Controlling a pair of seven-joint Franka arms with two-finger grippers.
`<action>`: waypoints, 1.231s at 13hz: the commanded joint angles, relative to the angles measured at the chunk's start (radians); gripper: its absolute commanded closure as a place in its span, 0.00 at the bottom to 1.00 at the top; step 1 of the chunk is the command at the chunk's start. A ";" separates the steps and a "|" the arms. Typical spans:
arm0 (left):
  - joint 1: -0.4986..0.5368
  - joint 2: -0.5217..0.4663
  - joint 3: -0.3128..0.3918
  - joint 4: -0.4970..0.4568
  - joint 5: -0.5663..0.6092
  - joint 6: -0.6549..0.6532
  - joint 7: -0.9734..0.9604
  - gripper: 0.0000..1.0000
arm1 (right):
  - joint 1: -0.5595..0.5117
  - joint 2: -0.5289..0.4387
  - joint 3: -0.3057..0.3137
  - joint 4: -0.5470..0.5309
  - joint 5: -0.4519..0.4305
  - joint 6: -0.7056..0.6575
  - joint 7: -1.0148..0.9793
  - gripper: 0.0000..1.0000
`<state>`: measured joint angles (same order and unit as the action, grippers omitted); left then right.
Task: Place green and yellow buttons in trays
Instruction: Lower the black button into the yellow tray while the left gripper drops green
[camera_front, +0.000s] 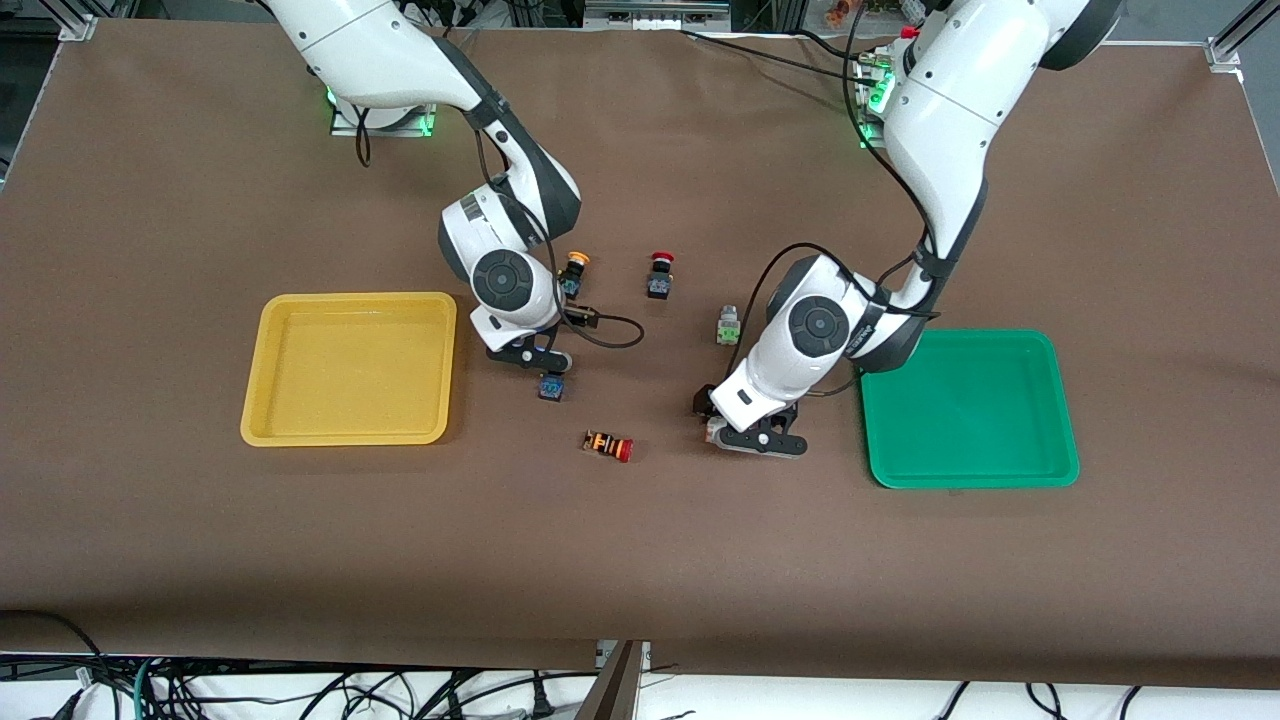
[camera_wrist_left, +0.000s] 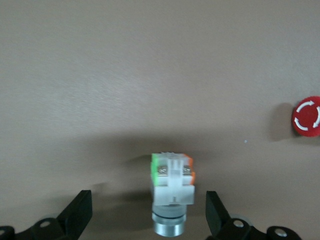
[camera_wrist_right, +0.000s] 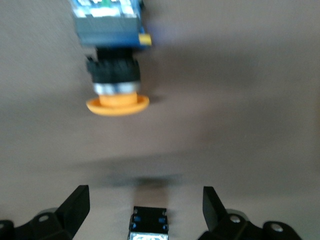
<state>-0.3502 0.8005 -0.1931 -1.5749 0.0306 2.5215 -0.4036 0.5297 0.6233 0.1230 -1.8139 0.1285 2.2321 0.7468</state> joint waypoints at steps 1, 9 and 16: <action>-0.030 0.006 0.015 0.033 -0.008 -0.004 -0.004 0.00 | -0.005 -0.060 0.032 -0.096 0.019 0.024 0.029 0.00; -0.027 0.049 0.017 0.036 0.092 0.071 0.008 0.80 | -0.005 -0.088 0.060 -0.162 0.020 0.026 0.029 0.06; 0.088 -0.157 0.015 0.029 0.092 -0.281 0.032 1.00 | -0.005 -0.080 0.060 -0.154 0.022 0.046 0.029 0.94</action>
<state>-0.3146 0.7522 -0.1733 -1.5196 0.1063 2.4034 -0.3984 0.5297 0.5640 0.1740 -1.9413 0.1325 2.2571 0.7703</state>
